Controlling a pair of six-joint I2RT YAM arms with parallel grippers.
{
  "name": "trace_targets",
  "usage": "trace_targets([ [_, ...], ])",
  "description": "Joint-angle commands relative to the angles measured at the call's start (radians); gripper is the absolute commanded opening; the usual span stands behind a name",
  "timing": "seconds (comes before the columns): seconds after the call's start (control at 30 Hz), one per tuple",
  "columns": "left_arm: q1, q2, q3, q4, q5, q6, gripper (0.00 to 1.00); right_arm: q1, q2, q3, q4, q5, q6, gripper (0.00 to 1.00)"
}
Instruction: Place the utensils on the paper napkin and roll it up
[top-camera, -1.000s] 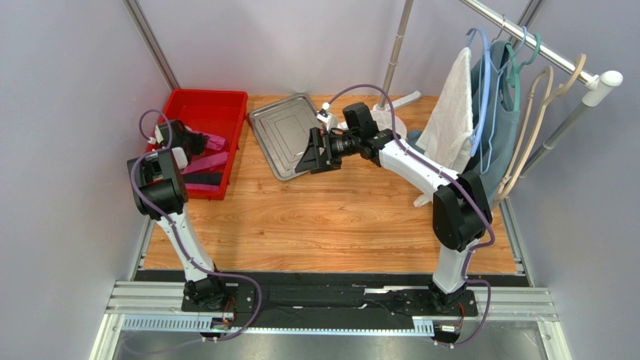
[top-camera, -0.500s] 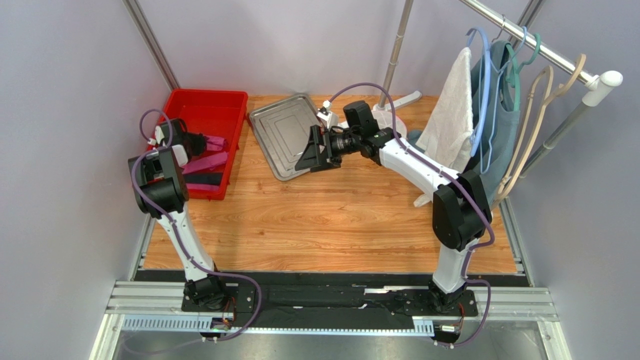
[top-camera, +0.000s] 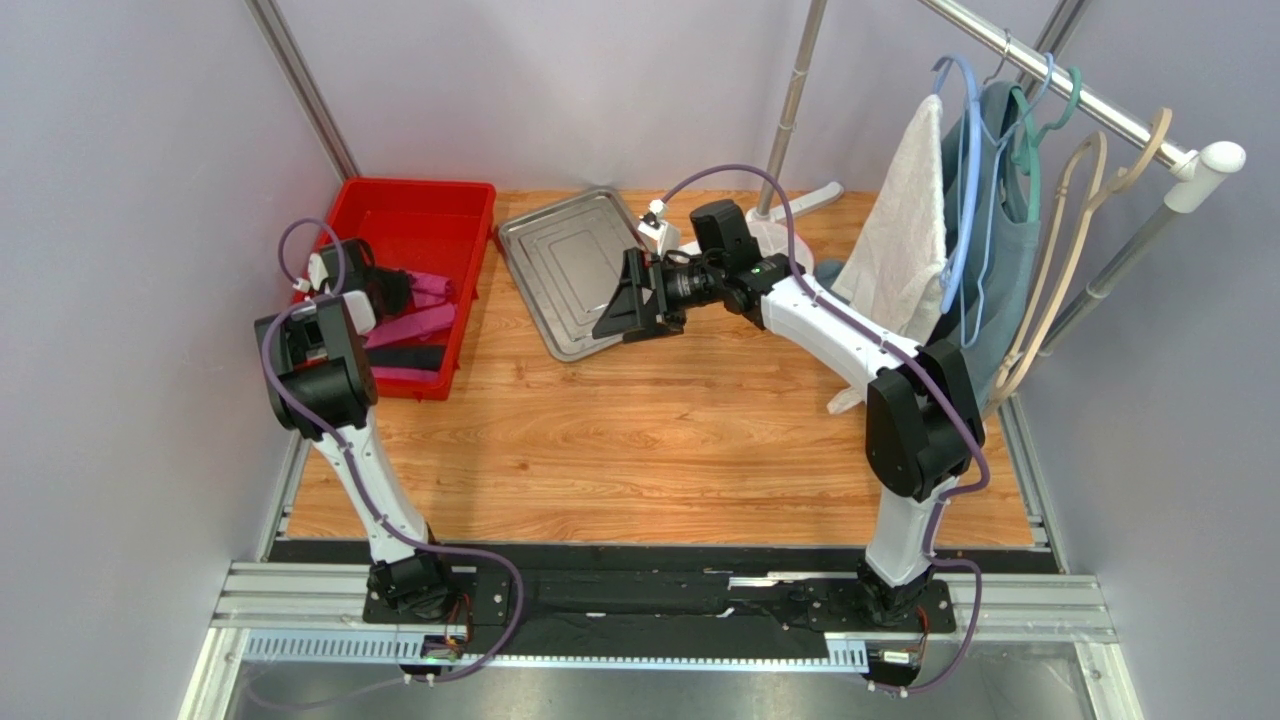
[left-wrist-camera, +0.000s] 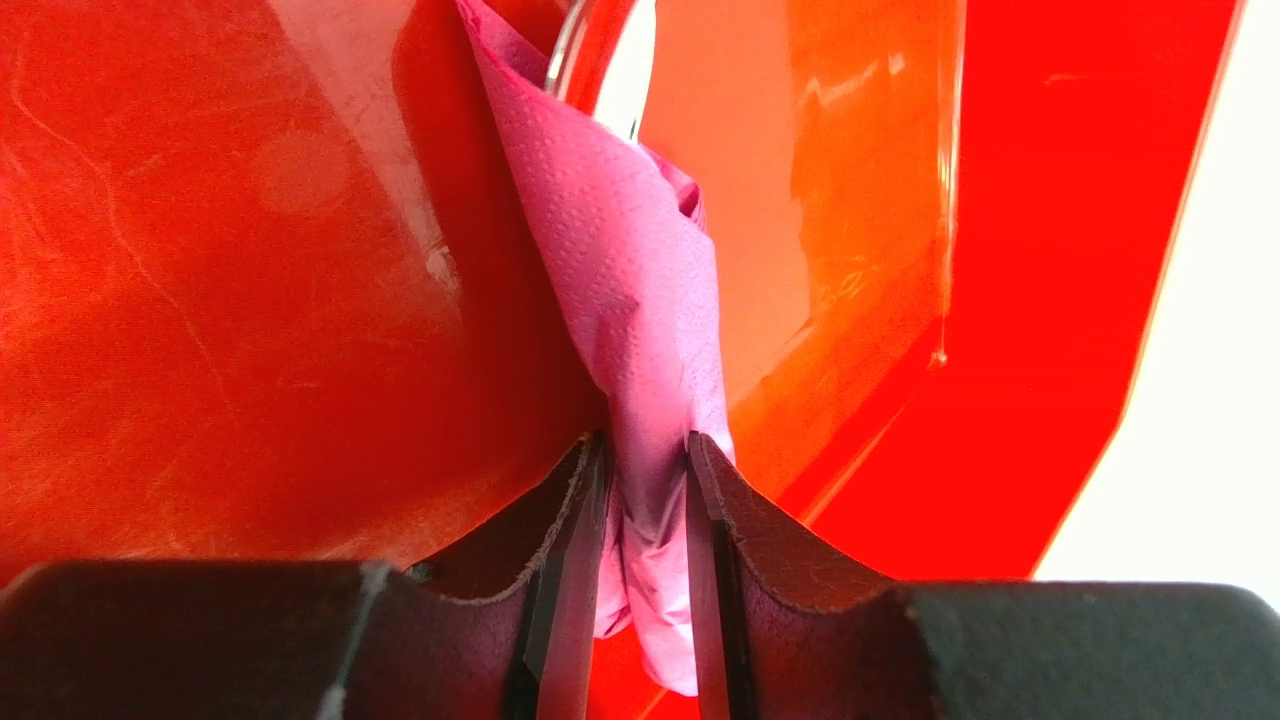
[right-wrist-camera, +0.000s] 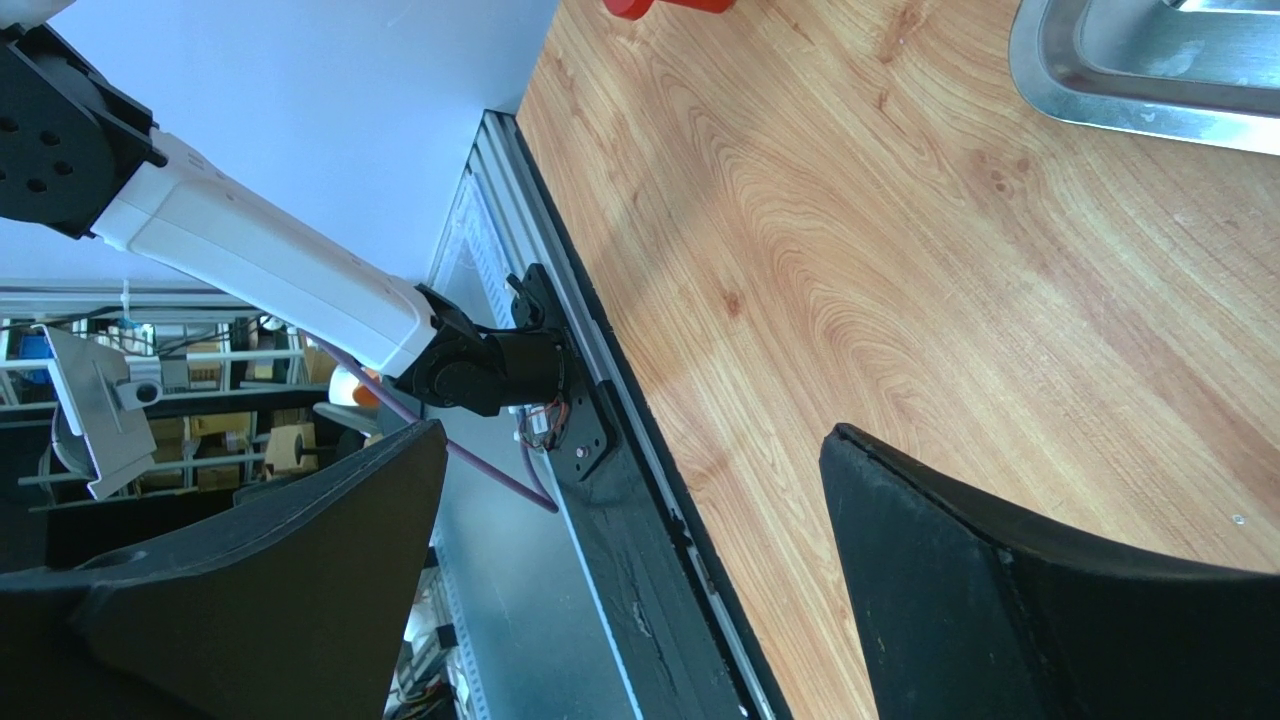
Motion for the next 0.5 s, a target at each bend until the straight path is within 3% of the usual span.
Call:
trace_targets([
  [0.0, -0.004, -0.071, -0.005, -0.028, -0.036, 0.035, 0.34, -0.003, 0.002, 0.037, 0.021, -0.016, 0.013, 1.0],
  [0.23, -0.004, -0.108, -0.012, -0.057, -0.063, 0.051, 0.43, -0.003, 0.001, 0.038, 0.024, -0.016, 0.017, 1.0],
  [0.47, -0.004, -0.15, -0.024, -0.094, -0.091, 0.071, 0.44, -0.002, -0.001, 0.043, 0.025, -0.02, 0.023, 1.0],
])
